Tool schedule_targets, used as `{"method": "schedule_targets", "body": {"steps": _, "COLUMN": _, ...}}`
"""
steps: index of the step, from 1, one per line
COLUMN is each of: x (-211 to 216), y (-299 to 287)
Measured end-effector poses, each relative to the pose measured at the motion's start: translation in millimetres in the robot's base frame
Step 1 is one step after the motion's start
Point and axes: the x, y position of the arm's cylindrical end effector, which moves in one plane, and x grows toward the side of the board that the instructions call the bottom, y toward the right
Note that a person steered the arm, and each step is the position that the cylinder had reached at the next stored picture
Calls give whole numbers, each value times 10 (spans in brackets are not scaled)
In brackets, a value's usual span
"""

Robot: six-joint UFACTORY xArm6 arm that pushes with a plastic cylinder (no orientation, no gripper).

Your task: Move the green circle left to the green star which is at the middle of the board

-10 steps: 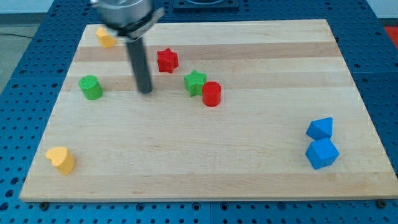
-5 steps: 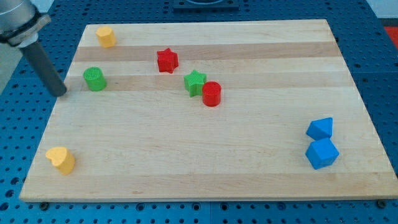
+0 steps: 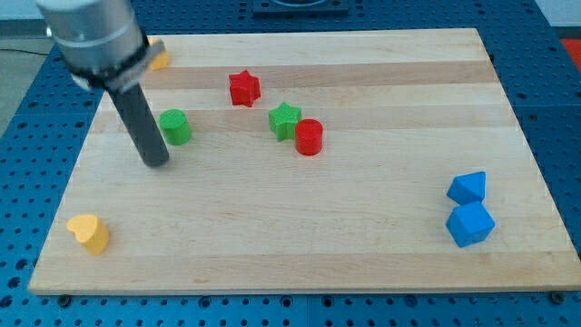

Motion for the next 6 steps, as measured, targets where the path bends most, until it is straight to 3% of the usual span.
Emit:
{"method": "schedule_targets", "body": {"steps": 1, "x": -167, "y": -183}}
{"method": "schedule_targets", "body": {"steps": 2, "x": -707, "y": -461}}
{"method": "schedule_targets", "body": {"steps": 4, "x": -413, "y": 629}}
{"method": "schedule_targets", "body": {"steps": 6, "x": -698, "y": 510}}
